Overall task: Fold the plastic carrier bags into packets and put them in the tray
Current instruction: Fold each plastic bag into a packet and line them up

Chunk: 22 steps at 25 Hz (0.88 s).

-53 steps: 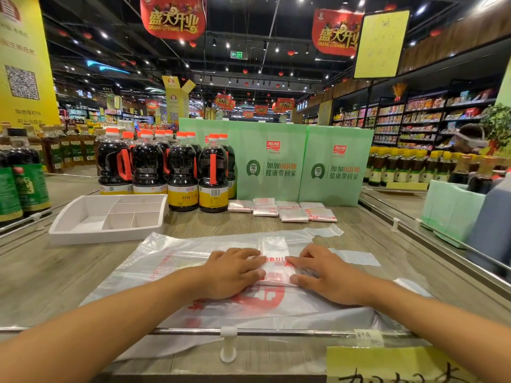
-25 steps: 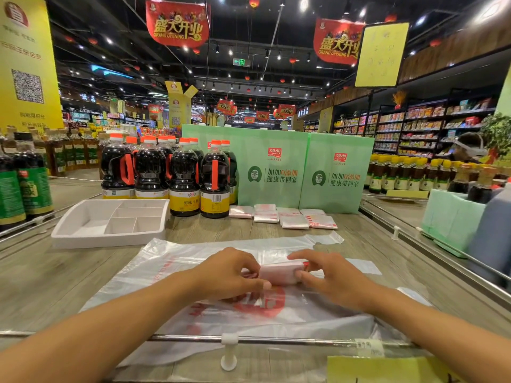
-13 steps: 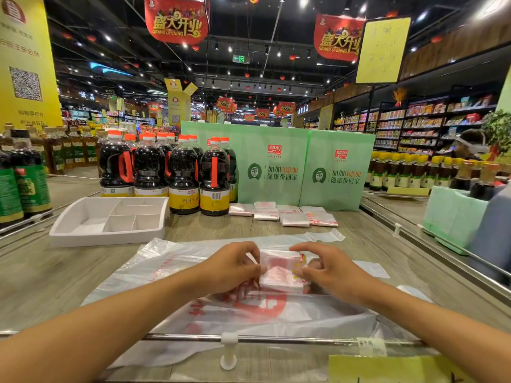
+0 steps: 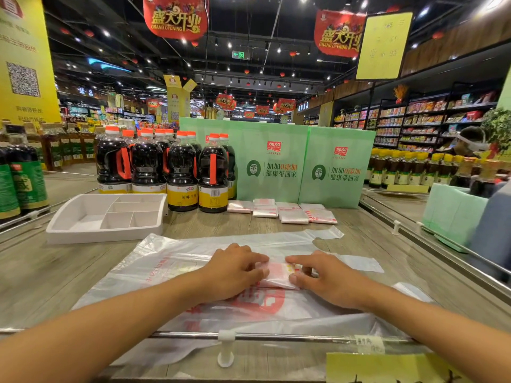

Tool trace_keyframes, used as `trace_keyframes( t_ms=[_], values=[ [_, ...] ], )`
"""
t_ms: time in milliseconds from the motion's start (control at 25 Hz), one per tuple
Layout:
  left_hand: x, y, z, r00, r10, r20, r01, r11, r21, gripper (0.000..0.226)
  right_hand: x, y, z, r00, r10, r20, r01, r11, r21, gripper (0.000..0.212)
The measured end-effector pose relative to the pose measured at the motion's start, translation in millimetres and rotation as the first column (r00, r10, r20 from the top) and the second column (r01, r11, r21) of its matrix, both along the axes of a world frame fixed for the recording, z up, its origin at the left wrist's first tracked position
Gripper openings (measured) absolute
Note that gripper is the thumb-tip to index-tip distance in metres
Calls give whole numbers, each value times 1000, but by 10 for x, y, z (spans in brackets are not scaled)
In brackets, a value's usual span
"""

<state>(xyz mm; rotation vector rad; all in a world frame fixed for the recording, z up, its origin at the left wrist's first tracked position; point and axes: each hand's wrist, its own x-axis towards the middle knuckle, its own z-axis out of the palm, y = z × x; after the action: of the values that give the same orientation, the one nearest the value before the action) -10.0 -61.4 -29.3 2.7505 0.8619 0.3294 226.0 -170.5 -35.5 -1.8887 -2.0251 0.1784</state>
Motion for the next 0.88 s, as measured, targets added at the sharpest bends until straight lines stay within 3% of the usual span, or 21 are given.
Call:
trace_keyframes(
  t_ms=[200, 440, 600, 720, 880],
  values=[
    [6, 25, -62, 989, 27, -143, -23, 999, 29, 53, 11, 5, -4, 988, -9, 157, 19, 997, -68, 60],
    [-1, 25, -82, 952, -10, -307, 26, 998, 49, 60, -16, -33, 21, 981, 36, 191, -6, 987, -158, 62],
    [6, 34, -57, 927, -34, -374, 29, 999, -18, 66, -83, -40, 24, 968, 77, 238, 3, 949, -316, 77],
    [-5, 22, -38, 926, -44, -375, 31, 999, -40, 69, -85, -36, 19, 962, 76, 261, 20, 937, -348, 86],
    [-20, 36, -22, 917, -49, -396, 33, 998, -47, 71, -82, -29, 23, 956, 87, 281, 23, 930, -368, 73]
  ],
)
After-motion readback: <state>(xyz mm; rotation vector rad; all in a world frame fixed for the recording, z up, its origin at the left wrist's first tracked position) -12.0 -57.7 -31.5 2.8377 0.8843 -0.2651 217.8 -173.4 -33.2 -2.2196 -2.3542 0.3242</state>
